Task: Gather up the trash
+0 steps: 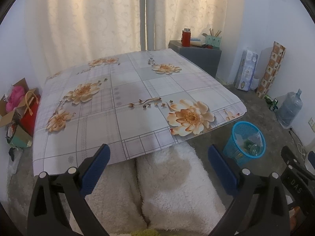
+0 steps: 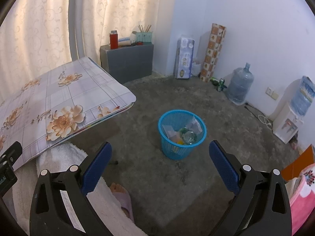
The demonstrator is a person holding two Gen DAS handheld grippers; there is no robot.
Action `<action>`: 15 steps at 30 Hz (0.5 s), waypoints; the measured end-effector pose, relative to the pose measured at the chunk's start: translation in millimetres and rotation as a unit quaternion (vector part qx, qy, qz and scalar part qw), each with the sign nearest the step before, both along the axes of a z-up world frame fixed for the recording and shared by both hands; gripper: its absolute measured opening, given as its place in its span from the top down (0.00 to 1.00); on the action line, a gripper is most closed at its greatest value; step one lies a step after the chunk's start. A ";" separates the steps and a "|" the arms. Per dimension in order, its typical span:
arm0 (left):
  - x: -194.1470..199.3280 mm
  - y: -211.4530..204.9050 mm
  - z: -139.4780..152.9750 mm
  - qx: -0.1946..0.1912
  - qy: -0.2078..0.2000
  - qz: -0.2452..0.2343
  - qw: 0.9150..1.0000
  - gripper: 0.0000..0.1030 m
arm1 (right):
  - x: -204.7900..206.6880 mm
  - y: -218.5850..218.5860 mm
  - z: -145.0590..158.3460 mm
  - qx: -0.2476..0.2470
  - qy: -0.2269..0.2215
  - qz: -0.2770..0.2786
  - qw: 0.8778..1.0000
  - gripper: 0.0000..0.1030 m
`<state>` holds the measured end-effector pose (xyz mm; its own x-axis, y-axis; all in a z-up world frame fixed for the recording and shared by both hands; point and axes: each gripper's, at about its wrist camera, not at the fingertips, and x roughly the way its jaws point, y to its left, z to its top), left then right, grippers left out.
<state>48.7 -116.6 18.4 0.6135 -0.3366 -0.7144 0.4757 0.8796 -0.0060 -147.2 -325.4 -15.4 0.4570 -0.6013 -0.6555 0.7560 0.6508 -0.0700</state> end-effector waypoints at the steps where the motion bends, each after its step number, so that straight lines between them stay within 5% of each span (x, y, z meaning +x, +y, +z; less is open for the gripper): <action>1: -0.1 -0.1 0.0 0.000 0.000 0.000 1.000 0.05 | -0.2 -0.8 -0.2 0.000 -0.001 0.001 1.000 0.08; 15: 0.6 0.8 -0.1 0.001 0.003 -0.001 1.000 0.05 | -10.1 -7.2 -0.1 0.000 -0.001 -0.003 1.000 0.08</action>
